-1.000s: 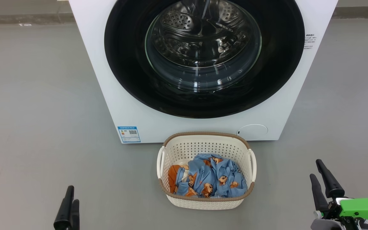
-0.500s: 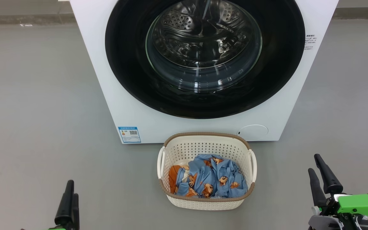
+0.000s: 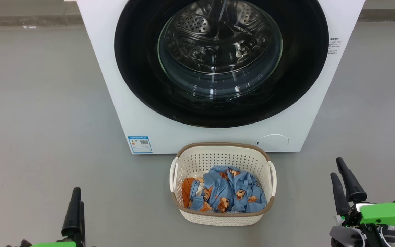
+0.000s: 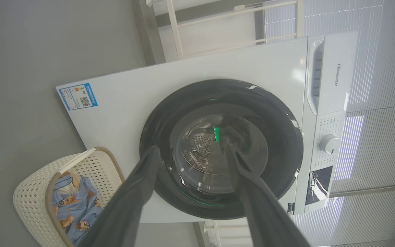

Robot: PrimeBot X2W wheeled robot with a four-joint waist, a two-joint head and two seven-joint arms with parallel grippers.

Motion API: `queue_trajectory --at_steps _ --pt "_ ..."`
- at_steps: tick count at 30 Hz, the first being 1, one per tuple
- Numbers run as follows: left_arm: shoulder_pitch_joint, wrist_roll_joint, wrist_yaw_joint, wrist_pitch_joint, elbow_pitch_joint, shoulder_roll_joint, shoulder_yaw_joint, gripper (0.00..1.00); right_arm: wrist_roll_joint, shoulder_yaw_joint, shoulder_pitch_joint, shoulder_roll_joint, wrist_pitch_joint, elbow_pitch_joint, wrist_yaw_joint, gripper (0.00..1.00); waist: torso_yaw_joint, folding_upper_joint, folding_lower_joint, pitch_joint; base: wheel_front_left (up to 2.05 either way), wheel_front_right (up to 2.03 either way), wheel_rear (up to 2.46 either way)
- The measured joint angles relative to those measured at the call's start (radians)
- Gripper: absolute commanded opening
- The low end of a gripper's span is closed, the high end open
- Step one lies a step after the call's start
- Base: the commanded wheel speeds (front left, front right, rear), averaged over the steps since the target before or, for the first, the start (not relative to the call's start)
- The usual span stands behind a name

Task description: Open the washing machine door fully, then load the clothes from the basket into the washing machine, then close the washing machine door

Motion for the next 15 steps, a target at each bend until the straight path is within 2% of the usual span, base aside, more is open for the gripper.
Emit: queue_trajectory --at_steps 15 --pt "-0.019 0.104 0.0 -0.039 -0.024 0.011 -0.033 1.0 -0.122 0.095 -0.022 -0.064 -0.08 -0.024 0.0 1.0 0.003 0.0 0.0 -0.004 0.0 0.0 0.0"
